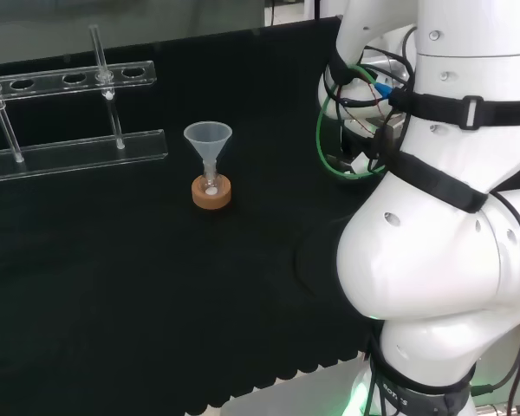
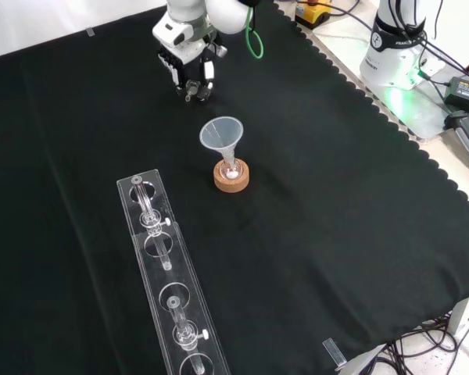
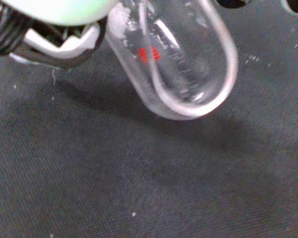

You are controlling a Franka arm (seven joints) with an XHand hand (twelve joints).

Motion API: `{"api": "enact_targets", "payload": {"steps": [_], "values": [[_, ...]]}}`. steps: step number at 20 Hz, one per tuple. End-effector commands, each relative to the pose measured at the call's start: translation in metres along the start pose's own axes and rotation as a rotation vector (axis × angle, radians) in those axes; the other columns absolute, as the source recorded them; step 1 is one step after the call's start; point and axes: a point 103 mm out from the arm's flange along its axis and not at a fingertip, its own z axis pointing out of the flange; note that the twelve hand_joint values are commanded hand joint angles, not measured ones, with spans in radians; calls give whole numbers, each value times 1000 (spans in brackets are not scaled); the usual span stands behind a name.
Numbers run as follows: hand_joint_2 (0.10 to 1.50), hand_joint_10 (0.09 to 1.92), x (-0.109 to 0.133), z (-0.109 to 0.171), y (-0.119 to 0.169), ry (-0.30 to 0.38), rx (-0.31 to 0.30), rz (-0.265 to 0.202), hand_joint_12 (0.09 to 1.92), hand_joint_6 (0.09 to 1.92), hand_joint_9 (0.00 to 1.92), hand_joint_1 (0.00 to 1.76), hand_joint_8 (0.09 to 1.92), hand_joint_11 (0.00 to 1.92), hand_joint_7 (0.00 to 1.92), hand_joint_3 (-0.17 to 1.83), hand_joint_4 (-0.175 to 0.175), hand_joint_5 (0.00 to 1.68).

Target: Put the weighing funnel back on the table.

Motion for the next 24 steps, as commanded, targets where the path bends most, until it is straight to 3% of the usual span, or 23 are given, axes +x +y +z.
{"api": "enact_targets", "payload": {"steps": [1,2,5,9,16,20,24], "values": [[603,87,-3,-32,-5,-17,26,84,548,87,1527,720,184,1526,1371,232,-123,1069],[617,87,-3,-34,-5,-13,28,80,712,87,1413,667,221,1363,1248,193,-105,966],[644,87,-3,-37,-6,-17,38,82,1072,87,1186,580,557,1000,900,122,-76,807],[665,87,-5,-52,-10,24,80,111,1256,87,929,521,780,720,511,82,-72,595],[669,87,-1,-103,-25,143,126,127,1448,87,516,431,757,344,35,37,-78,151],[667,87,14,-149,-37,185,79,93,1497,87,427,409,613,262,1,25,-74,73],[666,87,37,-193,-41,196,48,60,1509,87,415,403,580,254,0,21,-72,62]]}}
